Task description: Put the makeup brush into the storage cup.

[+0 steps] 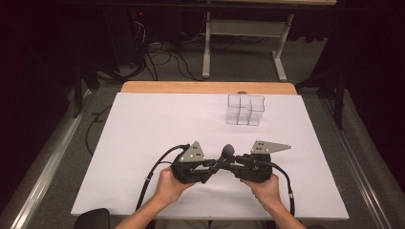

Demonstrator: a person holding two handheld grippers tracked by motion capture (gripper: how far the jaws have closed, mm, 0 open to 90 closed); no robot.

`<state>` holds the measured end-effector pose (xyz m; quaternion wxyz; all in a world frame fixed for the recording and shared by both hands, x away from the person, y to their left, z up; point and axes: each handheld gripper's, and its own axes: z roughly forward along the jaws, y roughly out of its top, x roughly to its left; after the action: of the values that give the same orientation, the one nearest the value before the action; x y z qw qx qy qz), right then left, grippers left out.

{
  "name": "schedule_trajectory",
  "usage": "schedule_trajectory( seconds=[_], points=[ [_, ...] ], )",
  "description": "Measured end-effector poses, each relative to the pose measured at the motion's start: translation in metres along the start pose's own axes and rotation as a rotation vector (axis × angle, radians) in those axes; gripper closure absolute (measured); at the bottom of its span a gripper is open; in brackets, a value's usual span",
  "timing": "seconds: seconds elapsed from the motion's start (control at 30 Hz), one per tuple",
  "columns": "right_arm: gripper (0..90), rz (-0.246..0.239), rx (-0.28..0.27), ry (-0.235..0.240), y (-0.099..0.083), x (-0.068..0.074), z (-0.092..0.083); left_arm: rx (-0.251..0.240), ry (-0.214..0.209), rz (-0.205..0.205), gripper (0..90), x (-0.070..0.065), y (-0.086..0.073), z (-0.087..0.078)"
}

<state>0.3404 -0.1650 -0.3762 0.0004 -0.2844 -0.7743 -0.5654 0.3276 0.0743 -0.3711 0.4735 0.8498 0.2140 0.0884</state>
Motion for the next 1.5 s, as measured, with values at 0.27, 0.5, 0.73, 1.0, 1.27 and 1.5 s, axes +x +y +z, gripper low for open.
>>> schedule_trajectory(
  seconds=[0.27,0.5,0.73,1.0,1.27,1.5],
  points=[
    [71.4,0.023,-0.011,0.034,0.001,-0.001,-0.001,-0.006,-0.002,0.009,72.9,-0.001,0.0,-0.001],
    [71.9,0.03,-0.009,0.04,0.001,-0.001,-0.001,-0.015,-0.016,-0.004,72.6,0.0,0.0,-0.002],
    [72.1,0.014,-0.005,0.04,0.004,0.001,-0.004,-0.028,-0.005,0.014,62.9,-0.002,0.002,-0.004],
    [72.1,-0.007,-0.011,0.013,0.008,0.002,-0.01,-0.055,0.016,0.036,44.5,0.0,0.002,-0.014],
    [72.1,-0.048,-0.005,-0.038,0.011,0.002,-0.014,-0.04,0.004,0.051,35.3,0.0,0.001,-0.022],
    [72.1,-0.061,-0.004,-0.06,0.012,0.0,-0.019,-0.086,0.026,0.0,34.0,0.01,-0.005,-0.043]
  ],
)
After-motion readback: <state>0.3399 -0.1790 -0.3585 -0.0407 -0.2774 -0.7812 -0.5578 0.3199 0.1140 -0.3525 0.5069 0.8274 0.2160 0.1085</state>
